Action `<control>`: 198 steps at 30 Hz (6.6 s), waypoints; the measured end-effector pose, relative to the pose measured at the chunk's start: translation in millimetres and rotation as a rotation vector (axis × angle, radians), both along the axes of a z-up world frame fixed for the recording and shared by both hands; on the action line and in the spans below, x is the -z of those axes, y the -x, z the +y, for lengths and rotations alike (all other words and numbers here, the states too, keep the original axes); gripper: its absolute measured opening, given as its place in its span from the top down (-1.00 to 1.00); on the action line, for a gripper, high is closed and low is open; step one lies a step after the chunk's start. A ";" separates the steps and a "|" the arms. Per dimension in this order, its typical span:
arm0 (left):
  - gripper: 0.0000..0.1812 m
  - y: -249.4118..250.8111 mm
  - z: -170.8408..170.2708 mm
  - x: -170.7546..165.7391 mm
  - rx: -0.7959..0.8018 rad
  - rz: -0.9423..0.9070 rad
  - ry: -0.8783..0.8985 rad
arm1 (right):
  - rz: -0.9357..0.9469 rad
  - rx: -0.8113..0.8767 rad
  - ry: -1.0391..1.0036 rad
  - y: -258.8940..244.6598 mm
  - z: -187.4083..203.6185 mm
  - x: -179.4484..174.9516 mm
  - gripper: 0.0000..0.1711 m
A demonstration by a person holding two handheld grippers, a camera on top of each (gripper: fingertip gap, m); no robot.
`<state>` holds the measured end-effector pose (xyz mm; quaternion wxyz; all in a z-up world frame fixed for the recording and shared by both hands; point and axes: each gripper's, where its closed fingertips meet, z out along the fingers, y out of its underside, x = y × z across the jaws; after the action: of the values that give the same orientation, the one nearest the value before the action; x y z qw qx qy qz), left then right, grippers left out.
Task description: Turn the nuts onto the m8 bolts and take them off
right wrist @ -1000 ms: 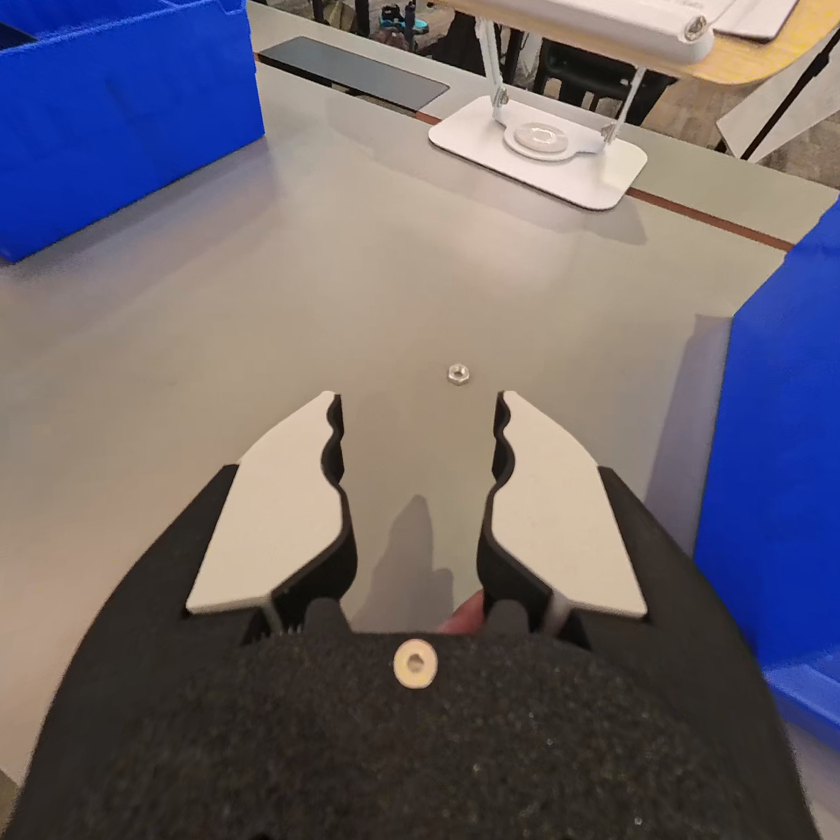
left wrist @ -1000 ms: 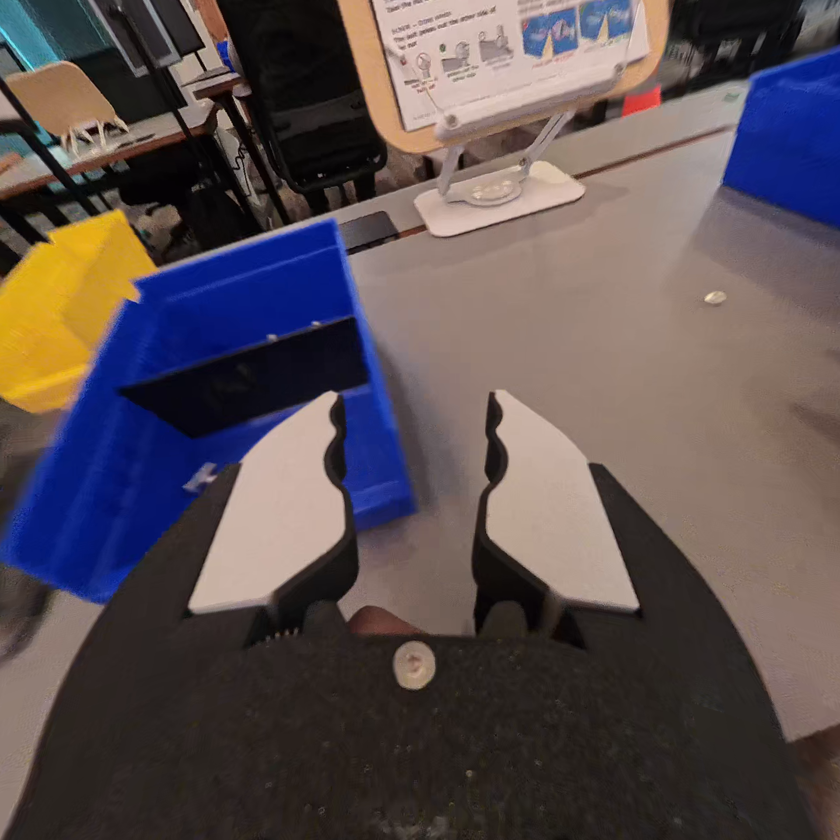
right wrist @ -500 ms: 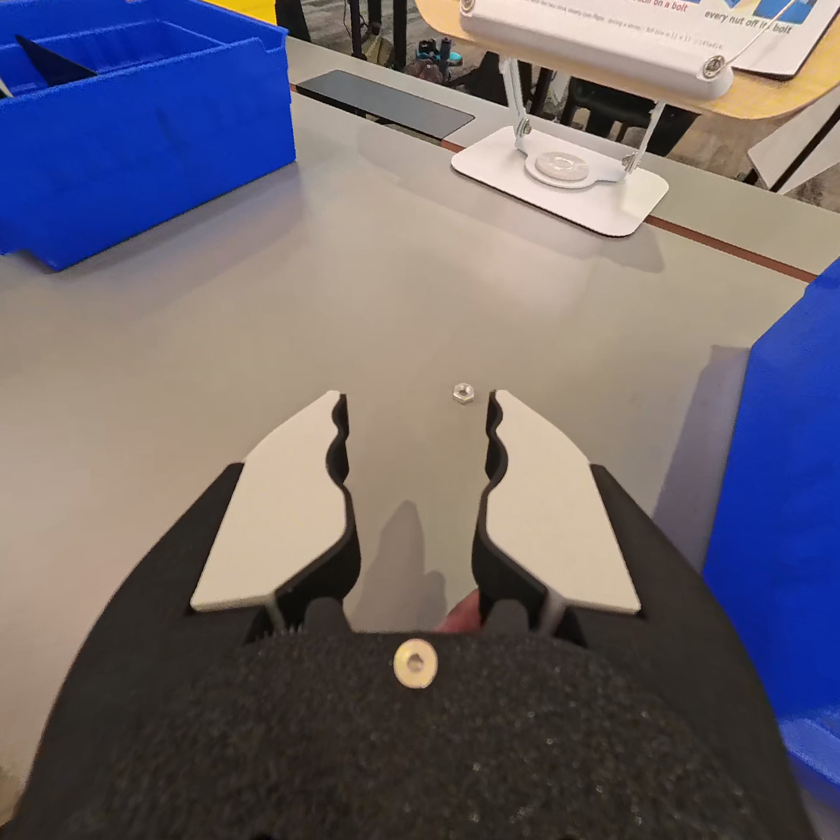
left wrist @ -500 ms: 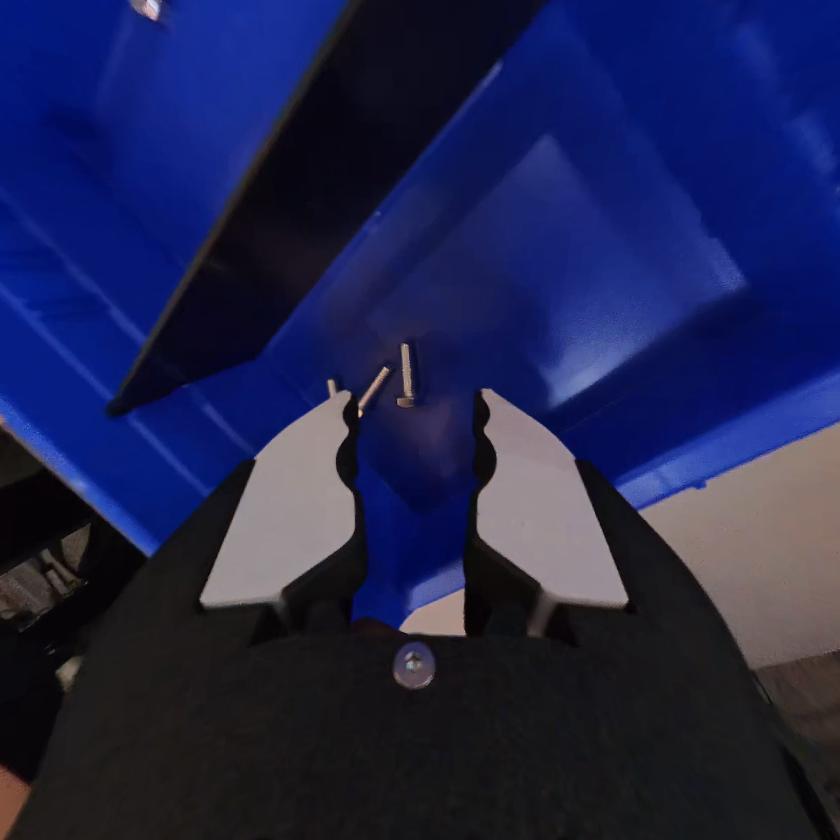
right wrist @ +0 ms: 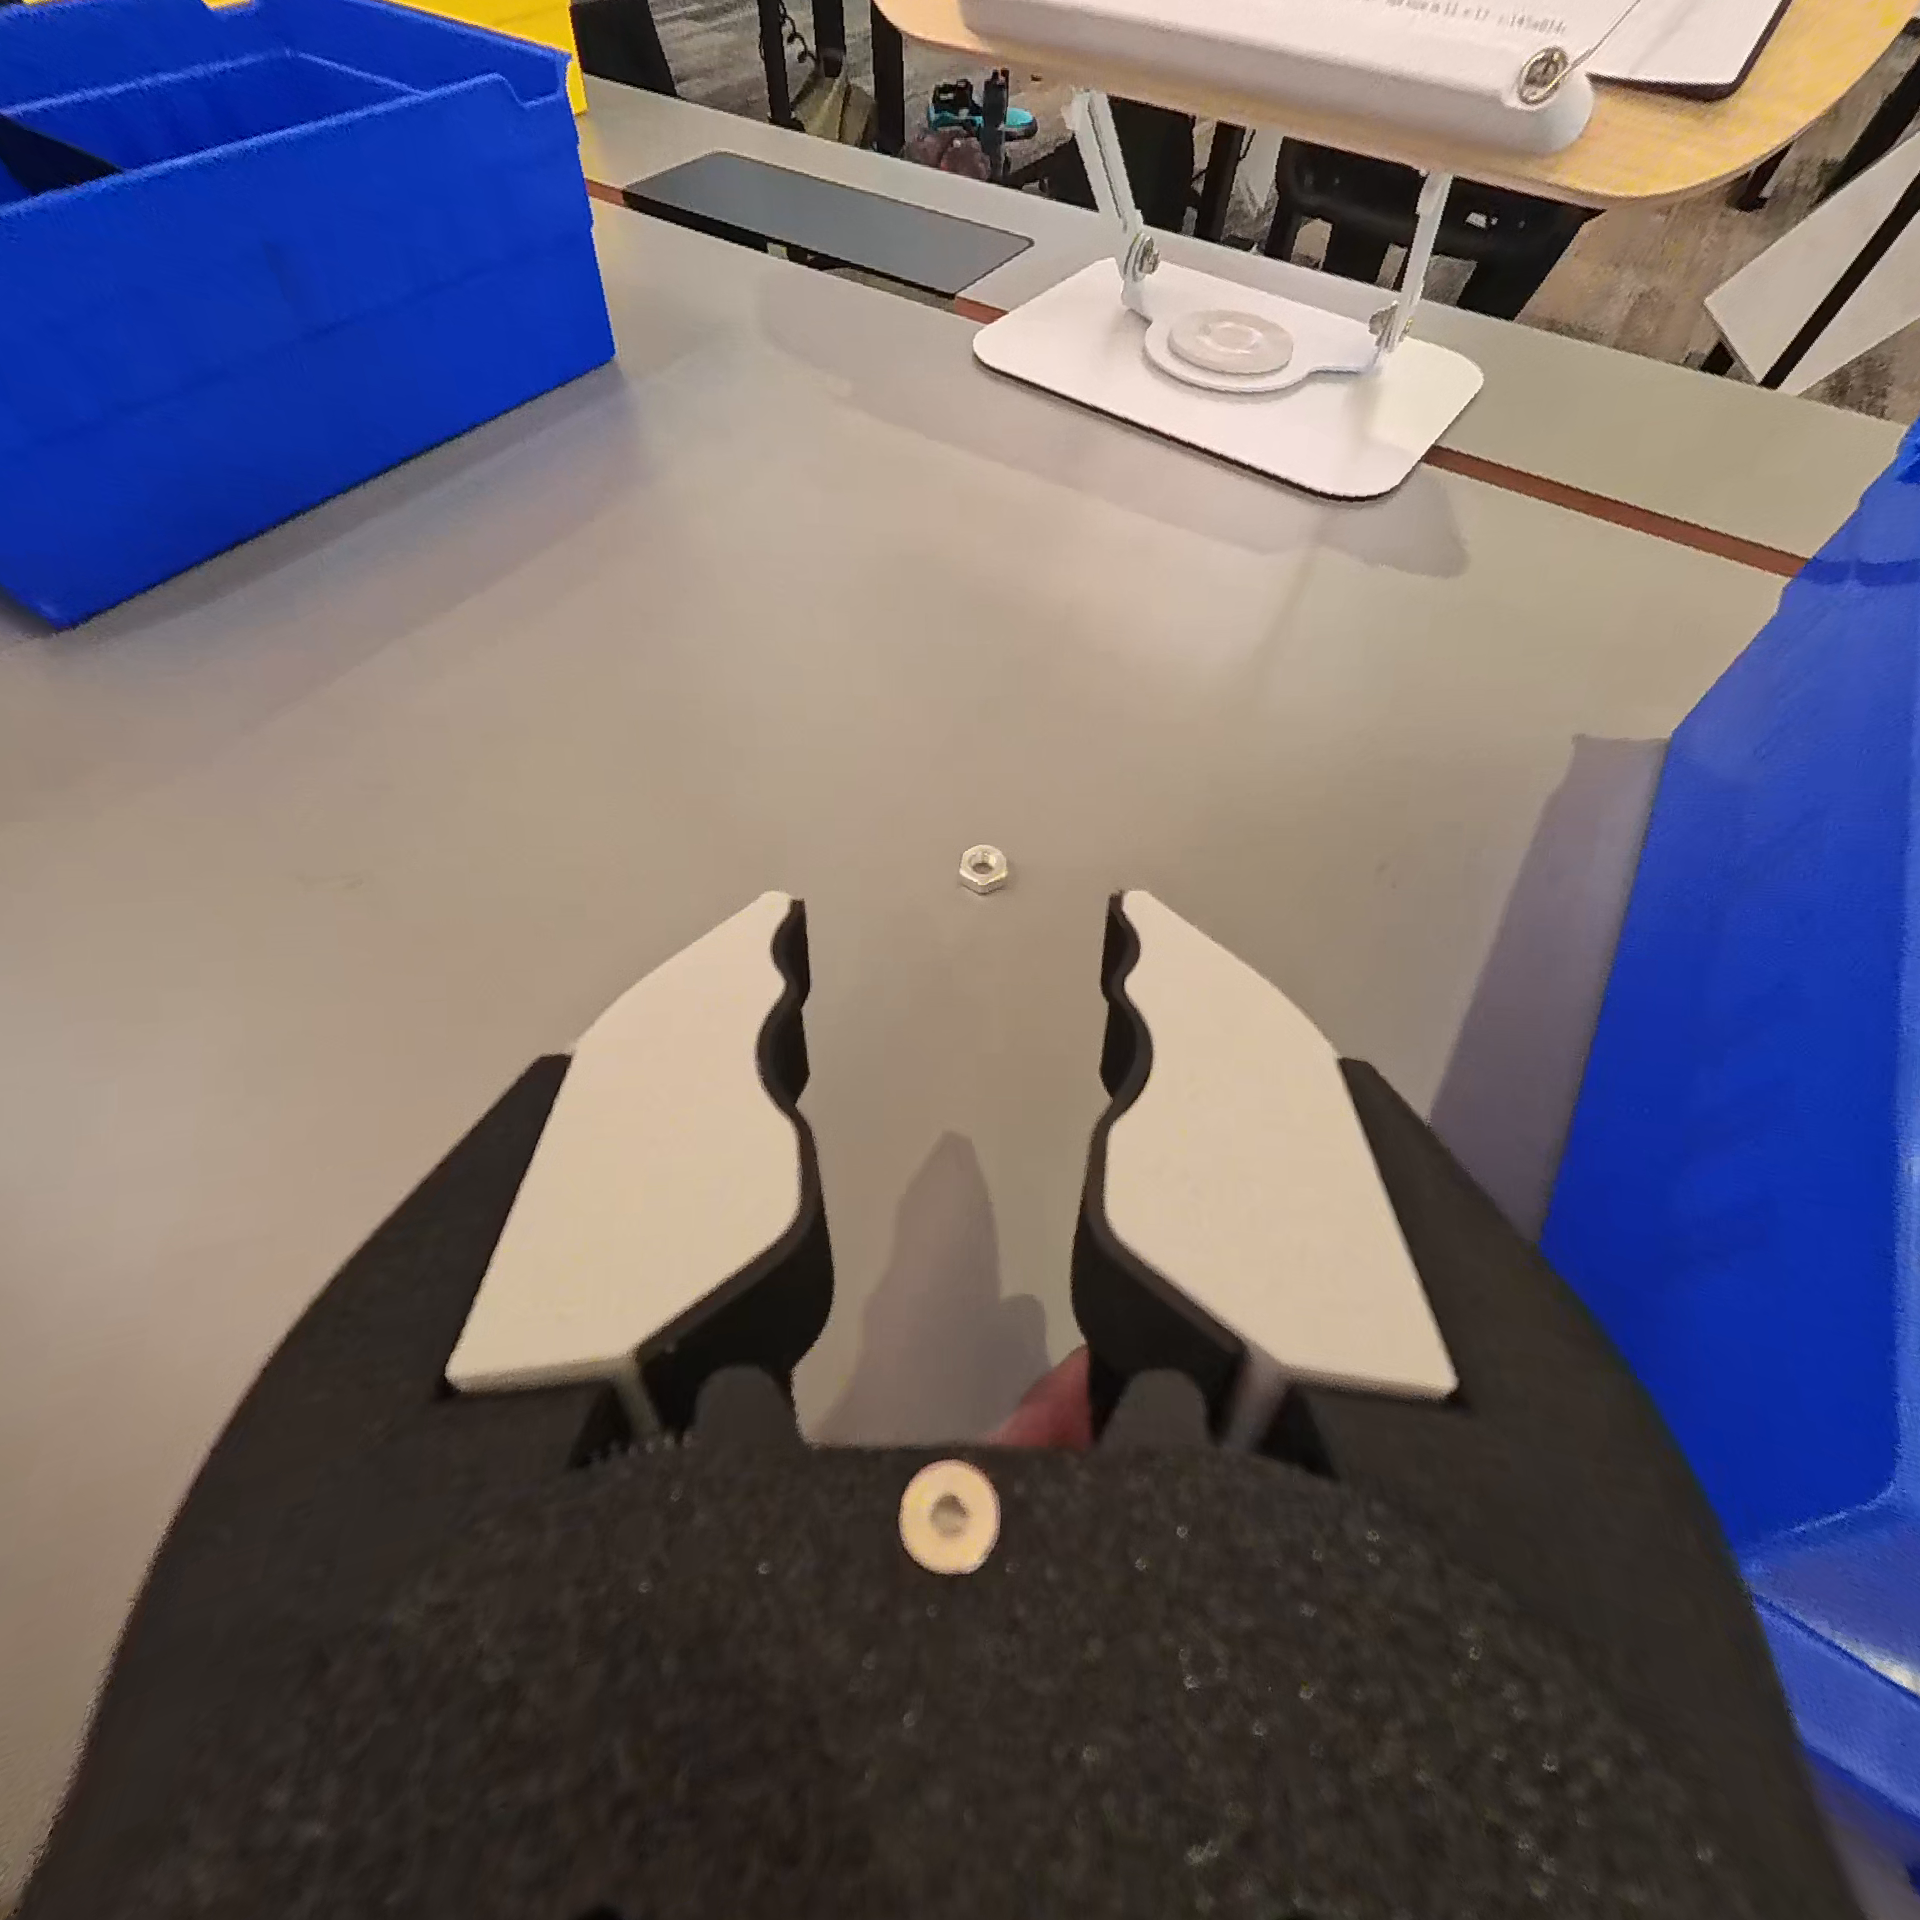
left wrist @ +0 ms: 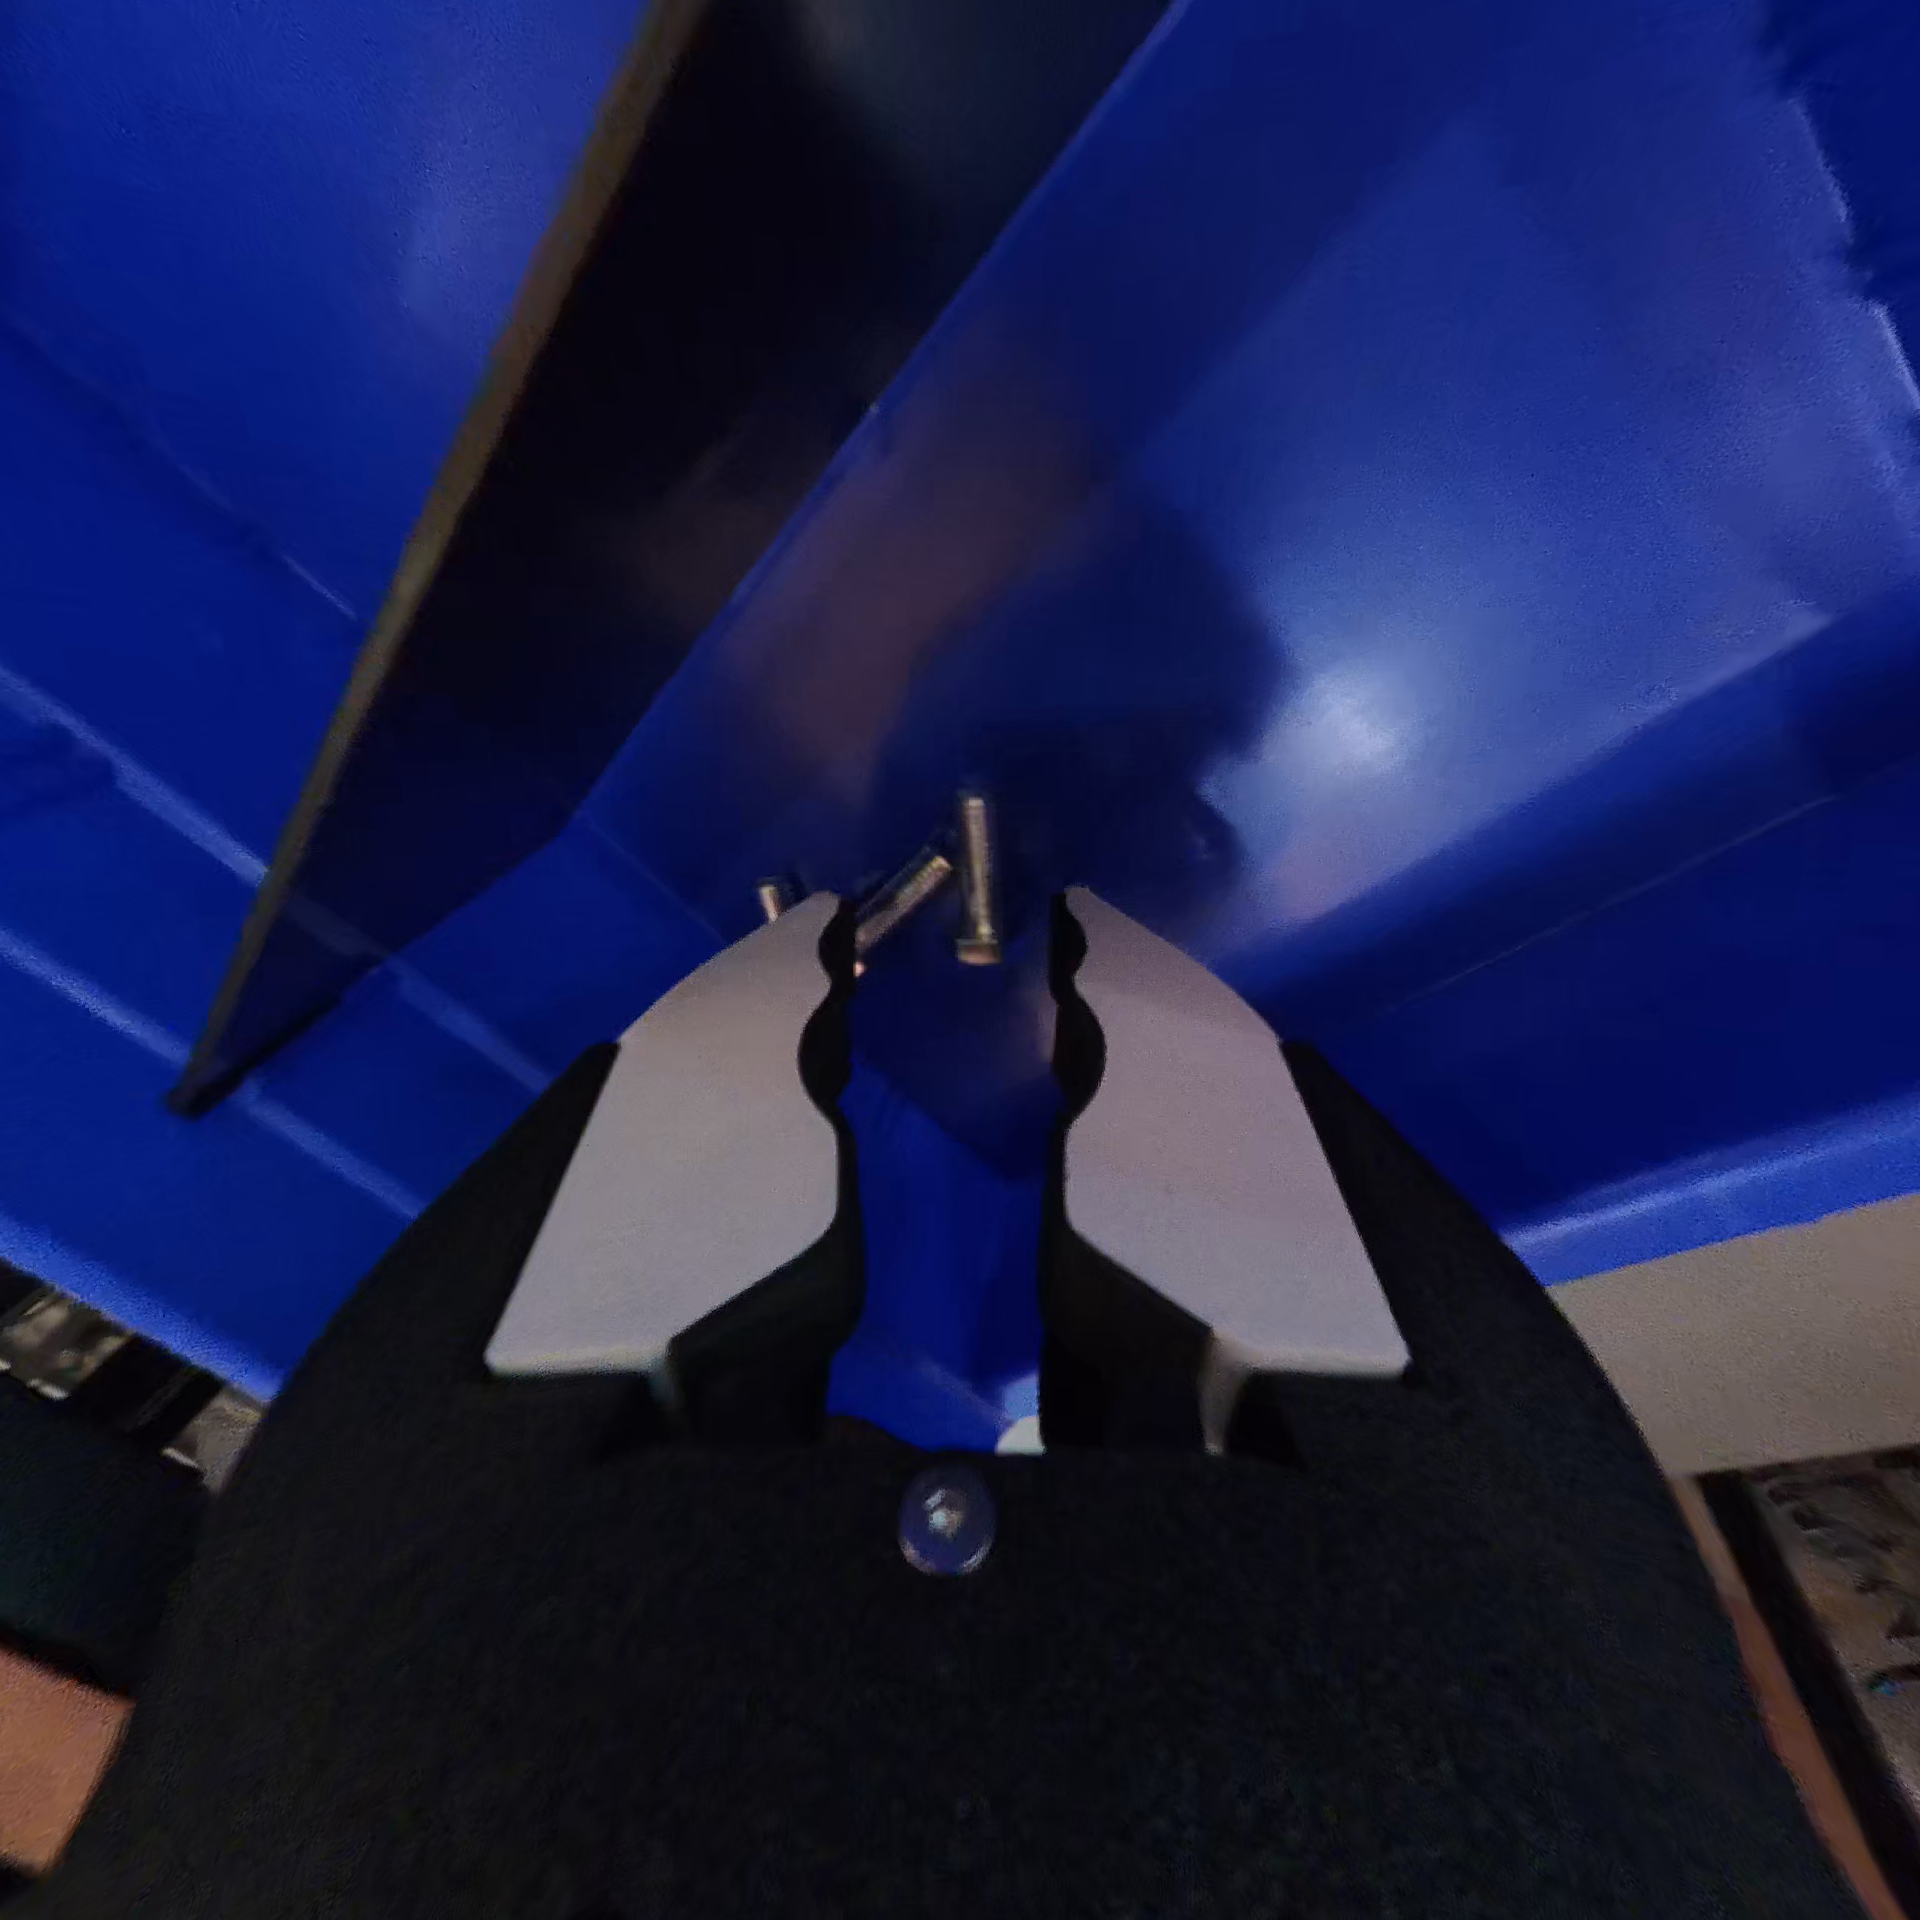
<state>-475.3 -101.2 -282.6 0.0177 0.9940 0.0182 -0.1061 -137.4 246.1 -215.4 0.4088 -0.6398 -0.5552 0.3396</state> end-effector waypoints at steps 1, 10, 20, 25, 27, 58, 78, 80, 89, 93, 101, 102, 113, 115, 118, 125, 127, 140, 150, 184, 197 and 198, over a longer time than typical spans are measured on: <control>0.61 -5.3 -1.6 -0.5 0.016 -0.010 0.009 | -0.001 0.001 -0.001 -0.3 0.6 0.0 0.37; 0.76 -17.9 -3.5 9.9 0.007 -0.147 0.027 | -0.005 -0.015 0.008 1.6 1.8 2.6 0.40; 0.83 -18.9 -2.9 10.0 0.026 -0.226 0.026 | 0.000 -0.038 0.011 0.4 -4.9 1.8 0.45; 0.83 -20.6 6.7 5.3 0.072 -0.053 -0.106 | 0.017 -0.033 0.008 -2.7 -2.7 -4.9 0.48; 0.83 -24.5 13.5 -5.9 0.086 0.006 -0.186 | 0.017 -0.037 -0.002 -2.1 -2.8 -8.4 0.48; 0.84 -257.5 164.6 -3.9 0.806 -0.237 -0.172 | 0.007 -0.039 -0.059 -18.6 -27.0 -26.1 0.49; 0.53 -261.5 159.5 9.1 0.609 -0.280 -0.419 | 0.015 -0.019 -0.048 -29.2 -15.2 -23.8 0.50; 0.53 -255.5 163.6 6.2 0.507 -0.207 -0.546 | 0.017 -0.018 -0.043 -29.4 -14.0 -22.8 0.50; 0.56 -261.2 185.6 9.6 0.354 -0.266 -0.775 | 0.014 -0.029 -0.049 -30.6 -14.2 -21.0 0.51; 0.66 -258.2 186.5 9.7 0.340 -0.283 -0.779 | 0.022 -0.018 -0.042 -34.4 -11.9 -21.8 0.52; 0.88 -257.1 174.2 9.8 0.350 -0.302 -0.773 | 0.022 -0.017 -0.037 -33.2 -7.5 -21.5 0.53; 0.88 -257.6 174.4 9.6 0.355 -0.292 -0.774 | 0.022 -0.017 -0.041 -32.5 -7.5 -22.0 0.53; 0.92 -258.4 192.2 -7.5 0.444 -0.192 -0.875 | 0.016 -0.020 -0.043 -28.4 -9.3 -22.8 0.55; 0.92 -258.0 198.3 -25.6 0.474 -0.139 -0.937 | 0.016 -0.015 -0.048 -28.5 -8.0 -24.0 0.55; 0.92 -256.6 211.3 -68.2 0.515 -0.061 -1.075 | 0.016 -0.016 -0.051 -27.9 -7.7 -25.8 0.56; 0.92 -257.7 217.5 -138.3 0.566 0.073 -1.307 | 0.025 -0.032 -0.044 -22.5 -11.9 -25.9 0.56; 0.92 -257.2 214.8 -139.6 0.569 0.103 -1.339 | 0.020 -0.033 -0.040 -22.6 -13.8 -23.4 0.56; 0.92 -255.7 198.4 -125.2 0.476 0.000 -1.423 | -0.028 -0.031 -0.034 -19.9 -24.6 -11.4 0.56; 0.92 -254.7 193.7 -113.4 0.424 -0.050 -1.441 | -0.380 -0.095 -0.026 46.9 12.6 59.8 0.54; 0.92 -313.9 191.7 -161.1 0.674 -0.657 -1.469 | 0.330 -0.998 0.065 23.5 -153.5 -105.6 0.84; 0.92 -327.8 193.7 -162.1 0.718 -0.635 -1.455 | 0.358 -1.041 0.158 13.8 -157.6 -110.0 0.84; 0.92 -328.2 193.9 -162.8 0.722 -0.632 -1.459 | 0.358 -1.040 0.155 13.6 -158.1 -110.1 0.84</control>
<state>-147.1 92.7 -119.8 -0.6537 0.6851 -0.2400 0.2138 -150.9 88.1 -105.3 0.2271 -0.2418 -0.6931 0.6400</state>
